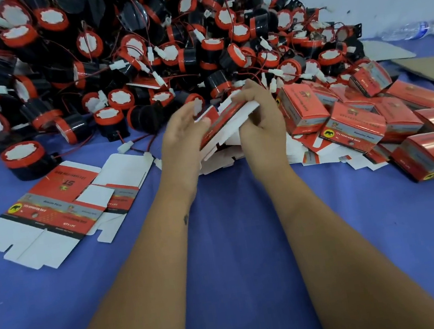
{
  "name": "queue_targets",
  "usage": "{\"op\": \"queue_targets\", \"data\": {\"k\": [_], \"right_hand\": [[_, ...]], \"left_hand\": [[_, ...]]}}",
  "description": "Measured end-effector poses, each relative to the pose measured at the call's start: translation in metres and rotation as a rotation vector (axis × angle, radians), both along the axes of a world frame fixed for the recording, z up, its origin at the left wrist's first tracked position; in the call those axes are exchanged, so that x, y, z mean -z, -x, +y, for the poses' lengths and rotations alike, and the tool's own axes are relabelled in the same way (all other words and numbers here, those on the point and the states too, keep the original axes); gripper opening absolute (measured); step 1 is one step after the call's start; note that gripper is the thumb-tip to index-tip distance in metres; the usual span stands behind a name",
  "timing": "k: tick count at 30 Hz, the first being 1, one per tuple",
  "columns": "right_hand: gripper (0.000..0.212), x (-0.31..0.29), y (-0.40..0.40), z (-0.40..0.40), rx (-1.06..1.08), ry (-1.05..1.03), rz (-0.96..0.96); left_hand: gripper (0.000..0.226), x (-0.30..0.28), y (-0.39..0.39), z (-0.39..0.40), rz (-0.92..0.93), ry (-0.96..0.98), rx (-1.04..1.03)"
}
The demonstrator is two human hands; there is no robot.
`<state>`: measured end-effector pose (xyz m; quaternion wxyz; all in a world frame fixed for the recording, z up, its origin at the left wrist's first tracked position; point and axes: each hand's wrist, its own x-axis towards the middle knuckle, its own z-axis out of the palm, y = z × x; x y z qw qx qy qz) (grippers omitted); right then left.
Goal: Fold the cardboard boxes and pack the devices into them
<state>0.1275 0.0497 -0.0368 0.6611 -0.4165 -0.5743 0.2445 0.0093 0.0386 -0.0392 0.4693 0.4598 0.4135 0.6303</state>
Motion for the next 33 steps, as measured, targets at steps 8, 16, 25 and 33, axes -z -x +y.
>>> {"op": "queue_targets", "data": {"k": [8, 16, 25, 33], "right_hand": [[0.072, 0.002, 0.004, -0.003, -0.281, 0.328, 0.150], [0.019, -0.002, 0.008, -0.001, -0.481, 0.371, 0.315], [0.034, 0.006, 0.008, 0.002, 0.079, 0.130, -0.349], [0.038, 0.008, 0.006, 0.000, 0.176, 0.087, -0.659]], "left_hand": [[0.067, 0.007, -0.005, 0.000, 0.300, 0.015, 0.118], [0.099, 0.006, 0.002, -0.001, 0.259, -0.066, -0.016], [0.066, 0.005, 0.008, 0.000, 0.195, -0.139, -0.254], [0.052, 0.006, 0.011, -0.001, 0.408, -0.275, -0.336]]}}
